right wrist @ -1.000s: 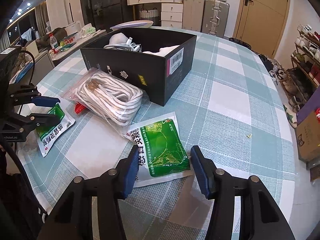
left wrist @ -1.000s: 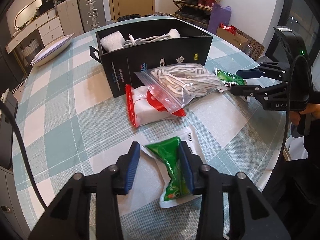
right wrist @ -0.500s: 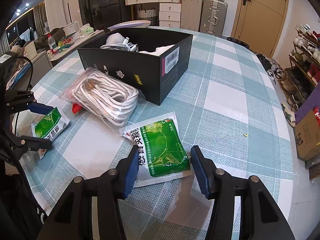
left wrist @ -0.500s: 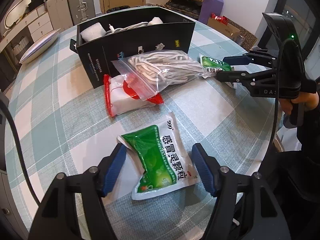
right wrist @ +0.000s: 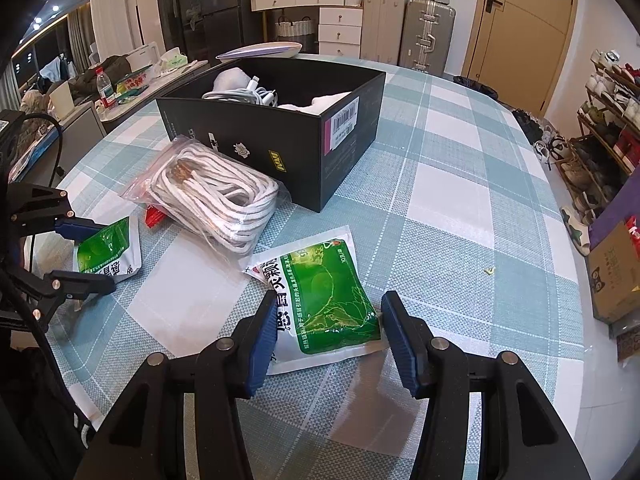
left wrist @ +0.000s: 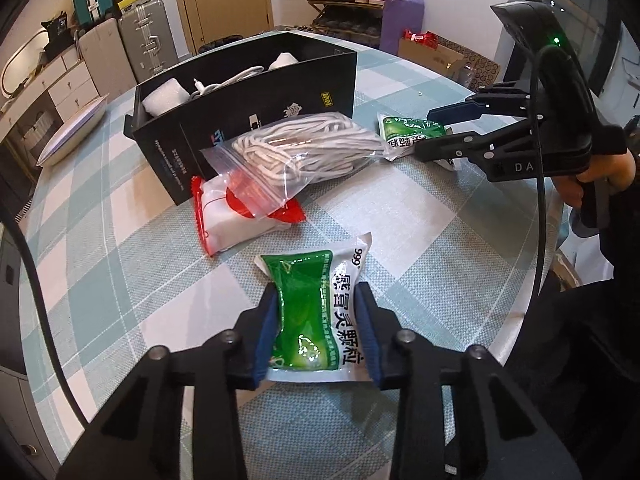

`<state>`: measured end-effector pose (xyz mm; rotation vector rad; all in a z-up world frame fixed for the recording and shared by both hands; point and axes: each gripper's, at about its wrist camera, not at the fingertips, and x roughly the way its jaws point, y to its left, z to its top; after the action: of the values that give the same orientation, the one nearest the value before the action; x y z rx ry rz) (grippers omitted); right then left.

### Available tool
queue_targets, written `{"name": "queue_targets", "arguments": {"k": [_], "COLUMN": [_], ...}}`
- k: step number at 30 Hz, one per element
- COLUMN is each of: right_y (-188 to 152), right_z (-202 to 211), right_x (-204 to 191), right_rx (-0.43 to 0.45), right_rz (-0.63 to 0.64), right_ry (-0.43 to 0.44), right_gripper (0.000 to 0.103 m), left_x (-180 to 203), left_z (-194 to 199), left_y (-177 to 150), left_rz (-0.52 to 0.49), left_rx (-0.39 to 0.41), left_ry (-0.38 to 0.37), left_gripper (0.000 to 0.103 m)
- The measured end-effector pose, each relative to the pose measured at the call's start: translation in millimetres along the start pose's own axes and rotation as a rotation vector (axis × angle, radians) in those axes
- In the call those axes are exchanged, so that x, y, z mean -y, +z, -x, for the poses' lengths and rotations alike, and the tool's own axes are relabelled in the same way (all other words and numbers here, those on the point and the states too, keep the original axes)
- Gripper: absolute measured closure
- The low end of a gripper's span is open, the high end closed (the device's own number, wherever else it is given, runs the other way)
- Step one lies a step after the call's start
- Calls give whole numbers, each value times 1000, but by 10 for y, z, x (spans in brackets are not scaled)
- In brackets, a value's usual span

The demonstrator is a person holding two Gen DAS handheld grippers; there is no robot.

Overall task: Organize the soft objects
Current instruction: 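Grasp the large green sachet with the left tool while the right tool grasps a small green sachet, then carry both green sachets over the black box with both tools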

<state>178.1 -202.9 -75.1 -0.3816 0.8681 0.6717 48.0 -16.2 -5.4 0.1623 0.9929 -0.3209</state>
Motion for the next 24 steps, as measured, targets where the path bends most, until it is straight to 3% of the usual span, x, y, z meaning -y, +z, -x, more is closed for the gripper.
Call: {"name": "queue_targets", "arguments": {"k": [8, 24], "right_y": [-14, -42], "right_z": [61, 328], "right_x": [37, 80], "right_rx": [17, 75], "right_rz": [-6, 7], "right_ry": [9, 18], "right_gripper": [51, 51], "left_x": [-127, -341], "left_z": [129, 449], "left_y": [37, 106], "left_rz": [39, 109], "left_rx": [42, 170], "left_ry": [-23, 18], "left_gripper": [70, 70]}}
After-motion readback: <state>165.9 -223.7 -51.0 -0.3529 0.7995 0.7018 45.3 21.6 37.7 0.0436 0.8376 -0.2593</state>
